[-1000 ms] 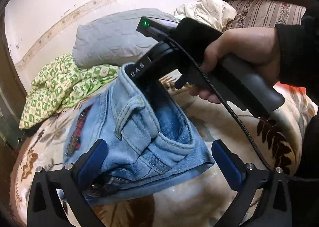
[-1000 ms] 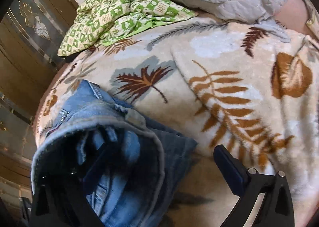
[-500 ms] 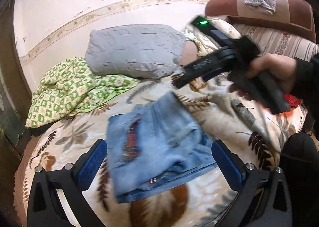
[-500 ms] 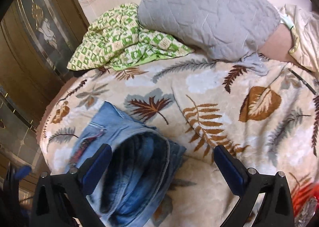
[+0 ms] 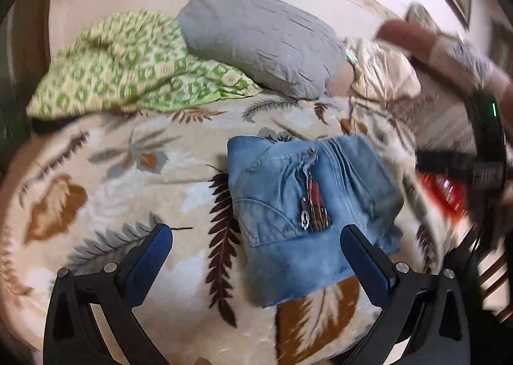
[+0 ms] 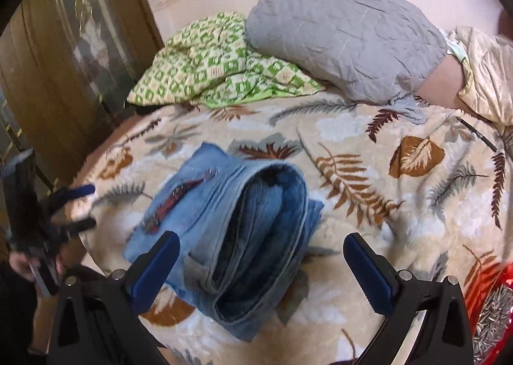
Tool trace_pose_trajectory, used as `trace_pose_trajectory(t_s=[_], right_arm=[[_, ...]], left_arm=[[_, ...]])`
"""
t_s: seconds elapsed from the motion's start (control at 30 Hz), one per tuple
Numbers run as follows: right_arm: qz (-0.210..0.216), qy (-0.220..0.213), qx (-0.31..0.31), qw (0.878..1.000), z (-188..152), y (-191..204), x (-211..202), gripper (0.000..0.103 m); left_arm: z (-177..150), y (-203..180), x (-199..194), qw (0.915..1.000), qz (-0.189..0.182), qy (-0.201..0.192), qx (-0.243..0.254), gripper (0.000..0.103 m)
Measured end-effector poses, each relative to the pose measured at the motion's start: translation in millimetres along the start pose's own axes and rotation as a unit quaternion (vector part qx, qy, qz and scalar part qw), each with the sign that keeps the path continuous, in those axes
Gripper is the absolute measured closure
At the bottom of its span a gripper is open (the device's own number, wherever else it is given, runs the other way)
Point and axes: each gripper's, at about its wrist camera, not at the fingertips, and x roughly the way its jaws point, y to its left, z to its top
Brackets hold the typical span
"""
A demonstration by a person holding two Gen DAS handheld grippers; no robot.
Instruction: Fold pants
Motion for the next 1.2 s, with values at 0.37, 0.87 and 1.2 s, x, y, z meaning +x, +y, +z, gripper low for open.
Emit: trace_pose_trajectory(t_s=[0.37,0.87,1.2], right_arm=[[0.012,0.069,-0.006,0.998,-24,31,42,0.0],[0.046,0.049,-0.042,0.997,-41,50,50,0.08],[0.049,0.038,-0.041,0.997,-68,43,46,0.082]], left_arm=[[24,17,81,0.9897,-0.029,0.091,-0.106,0.0],[22,11,112,0.9814,-0.05,0.143,-0.119,0.064],[19,11,115,0.9826,-0.045,0.15,-0.101,0.067]])
